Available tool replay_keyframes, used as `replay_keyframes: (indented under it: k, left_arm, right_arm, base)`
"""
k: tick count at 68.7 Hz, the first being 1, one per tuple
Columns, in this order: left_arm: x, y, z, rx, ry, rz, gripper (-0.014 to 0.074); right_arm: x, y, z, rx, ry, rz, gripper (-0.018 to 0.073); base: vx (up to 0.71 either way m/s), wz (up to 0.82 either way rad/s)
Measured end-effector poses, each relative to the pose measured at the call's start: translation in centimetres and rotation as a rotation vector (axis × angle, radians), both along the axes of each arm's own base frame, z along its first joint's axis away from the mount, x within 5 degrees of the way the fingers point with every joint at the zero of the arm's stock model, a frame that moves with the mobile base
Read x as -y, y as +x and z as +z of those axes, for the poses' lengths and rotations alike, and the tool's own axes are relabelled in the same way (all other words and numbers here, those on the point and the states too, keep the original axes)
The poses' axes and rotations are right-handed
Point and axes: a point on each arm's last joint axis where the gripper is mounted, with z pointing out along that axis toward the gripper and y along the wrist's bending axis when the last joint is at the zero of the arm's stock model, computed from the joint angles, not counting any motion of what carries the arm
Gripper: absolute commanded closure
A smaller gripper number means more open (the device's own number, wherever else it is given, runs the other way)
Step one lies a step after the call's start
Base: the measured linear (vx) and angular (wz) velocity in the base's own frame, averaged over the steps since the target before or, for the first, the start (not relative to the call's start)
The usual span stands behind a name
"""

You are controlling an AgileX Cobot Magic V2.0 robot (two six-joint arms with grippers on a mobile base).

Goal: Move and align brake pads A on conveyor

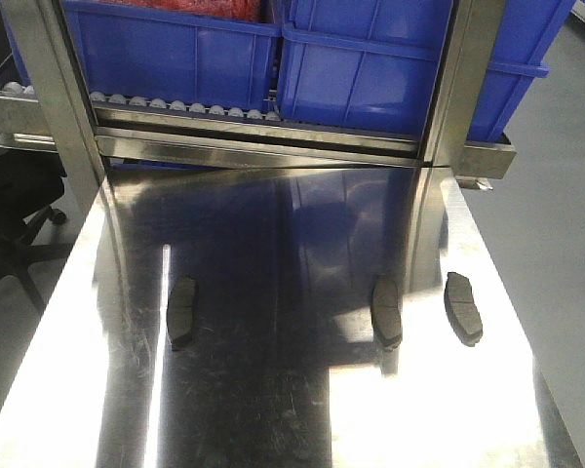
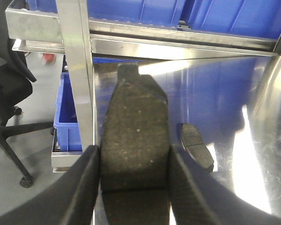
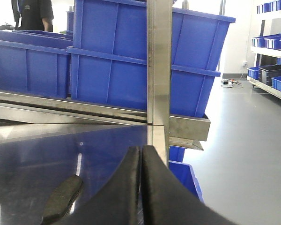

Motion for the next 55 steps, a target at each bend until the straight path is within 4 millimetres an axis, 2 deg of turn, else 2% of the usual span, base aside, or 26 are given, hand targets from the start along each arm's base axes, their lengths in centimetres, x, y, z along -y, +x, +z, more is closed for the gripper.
replay_keyframes:
  k: [55]
  left_arm:
    - [-0.01, 0.00, 0.00, 0.000, 0.002, 0.000, 0.0603]
  right_arm:
    - [0.00, 0.00, 0.00, 0.000, 0.000, 0.000, 0.0569]
  base:
    - [0.00, 0.00]
